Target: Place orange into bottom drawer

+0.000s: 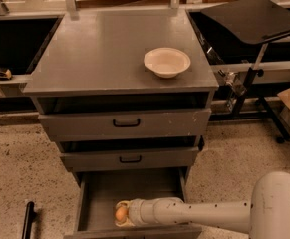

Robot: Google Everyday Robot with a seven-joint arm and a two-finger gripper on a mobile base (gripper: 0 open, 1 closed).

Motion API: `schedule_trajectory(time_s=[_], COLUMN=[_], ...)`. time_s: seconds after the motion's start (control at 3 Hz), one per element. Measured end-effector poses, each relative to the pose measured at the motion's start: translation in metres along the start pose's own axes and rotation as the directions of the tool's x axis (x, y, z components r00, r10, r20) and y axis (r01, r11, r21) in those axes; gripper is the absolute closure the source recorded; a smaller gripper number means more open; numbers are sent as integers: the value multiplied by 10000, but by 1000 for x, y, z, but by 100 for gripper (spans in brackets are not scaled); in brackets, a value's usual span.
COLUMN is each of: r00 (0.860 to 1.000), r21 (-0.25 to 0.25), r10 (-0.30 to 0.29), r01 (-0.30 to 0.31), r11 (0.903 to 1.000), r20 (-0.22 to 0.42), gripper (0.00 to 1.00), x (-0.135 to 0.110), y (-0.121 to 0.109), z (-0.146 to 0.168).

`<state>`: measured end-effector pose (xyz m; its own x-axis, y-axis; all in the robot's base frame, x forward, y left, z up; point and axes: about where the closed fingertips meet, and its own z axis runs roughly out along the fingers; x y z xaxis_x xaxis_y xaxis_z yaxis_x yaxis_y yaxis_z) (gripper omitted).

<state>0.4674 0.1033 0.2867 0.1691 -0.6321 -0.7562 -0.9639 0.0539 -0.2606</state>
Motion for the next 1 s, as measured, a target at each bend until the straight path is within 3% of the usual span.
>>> schedule_trajectory(time_s=[0.33, 0.67, 1.0], r00=[9921, 9397, 9056], r21=[169, 371, -973], r10=[774, 2028, 2659], r01=[-795, -2212, -2475], r11=[9967, 9745, 9640], r20=[986, 2755, 3303], gripper=[100, 100, 100], x=[-3, -5, 9], y=[-14, -41, -24], z=[2, 7, 48])
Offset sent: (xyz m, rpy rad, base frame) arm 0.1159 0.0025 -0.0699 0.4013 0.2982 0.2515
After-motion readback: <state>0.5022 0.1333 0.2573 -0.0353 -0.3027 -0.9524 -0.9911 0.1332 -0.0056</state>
